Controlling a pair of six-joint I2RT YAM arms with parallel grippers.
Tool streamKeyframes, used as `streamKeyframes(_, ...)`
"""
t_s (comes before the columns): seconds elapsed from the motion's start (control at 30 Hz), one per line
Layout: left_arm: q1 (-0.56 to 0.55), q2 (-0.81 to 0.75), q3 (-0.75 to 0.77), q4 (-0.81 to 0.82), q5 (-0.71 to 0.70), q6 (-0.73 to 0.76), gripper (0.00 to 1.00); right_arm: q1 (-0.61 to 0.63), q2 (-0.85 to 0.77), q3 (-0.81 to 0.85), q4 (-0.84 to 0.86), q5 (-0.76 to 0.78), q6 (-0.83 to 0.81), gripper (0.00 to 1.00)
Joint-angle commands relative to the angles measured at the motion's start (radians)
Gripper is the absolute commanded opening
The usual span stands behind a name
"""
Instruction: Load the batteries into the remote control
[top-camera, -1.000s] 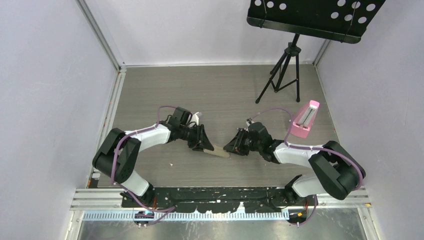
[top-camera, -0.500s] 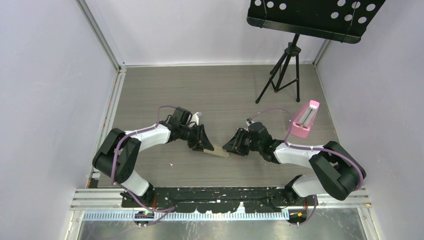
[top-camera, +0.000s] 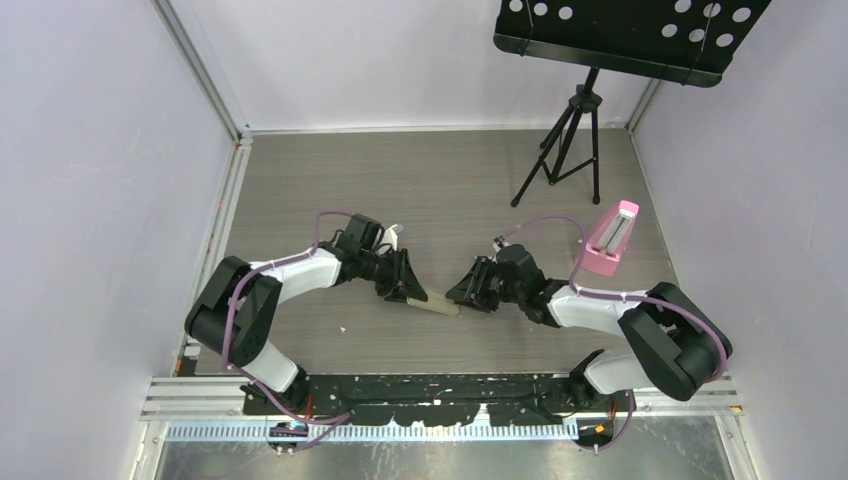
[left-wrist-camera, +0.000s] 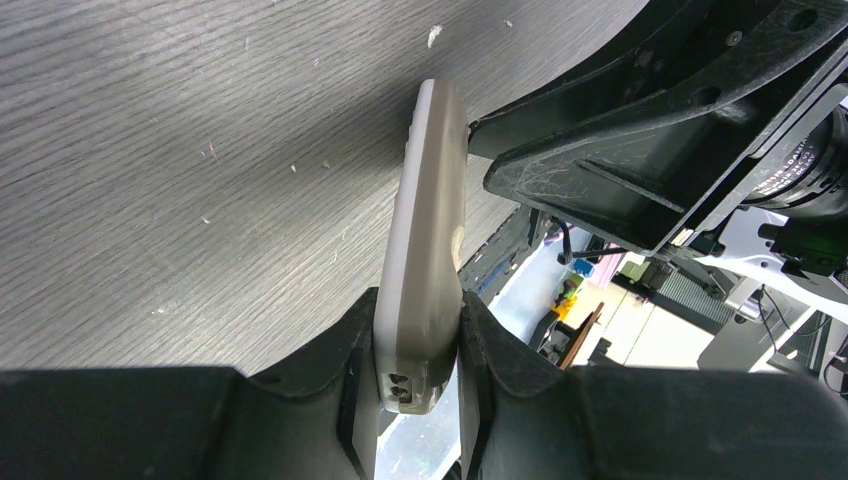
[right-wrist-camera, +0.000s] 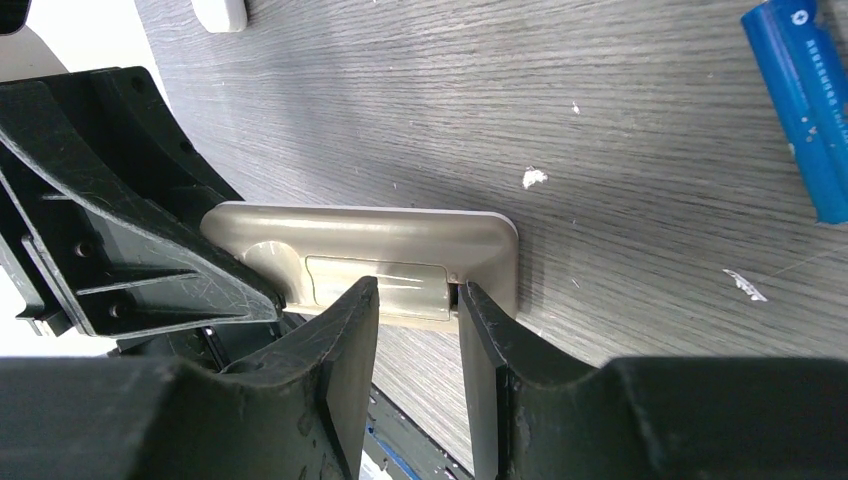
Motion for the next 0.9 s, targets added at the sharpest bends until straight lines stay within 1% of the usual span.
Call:
streamKeyframes(0.0, -0.009, 0.027, -0.011, -0.076, -0.136, 0.043, 0.0, 0.007, 0.001, 0.013, -0.028, 0.053, -0.024, 0.41)
streamKeyframes(0.23, -0.009, 0.03, -0.009, -0.071, -0.117, 0.046, 0.0, 0.009, 0.042, 0.018, -0.007, 0.044, -0.016, 0.42)
streamKeyframes(0.4, -0.009, 0.025, -0.011, -0.07, -0.107, 0.054, 0.0, 0.009, 0.055, 0.018, -0.031, 0.068, 0.034, 0.41)
streamKeyframes(0.5, -0.009, 0.025, -0.009, -0.068, -0.1, 0.062, 0.0, 0.009, 0.051, 0.03, -0.079, 0.082, 0.061, 0.41)
streamKeyframes(0.63, -0.009, 0.032, -0.006, -0.065, -0.082, 0.068, 0.0, 0.009, 0.05, 0.026, -0.077, 0.071, 0.084, 0.43)
streamKeyframes(0.7, -0.009, 0.036, -0.005, -0.064, -0.075, 0.072, 0.0, 0.009, 0.062, 0.021, -0.057, 0.059, 0.097, 0.43)
streamKeyframes(0.87, -0.014, 0.041, -0.005, -0.062, -0.063, 0.075, 0.0, 0.008, 0.106, -0.001, 0.06, -0.014, 0.152, 0.44)
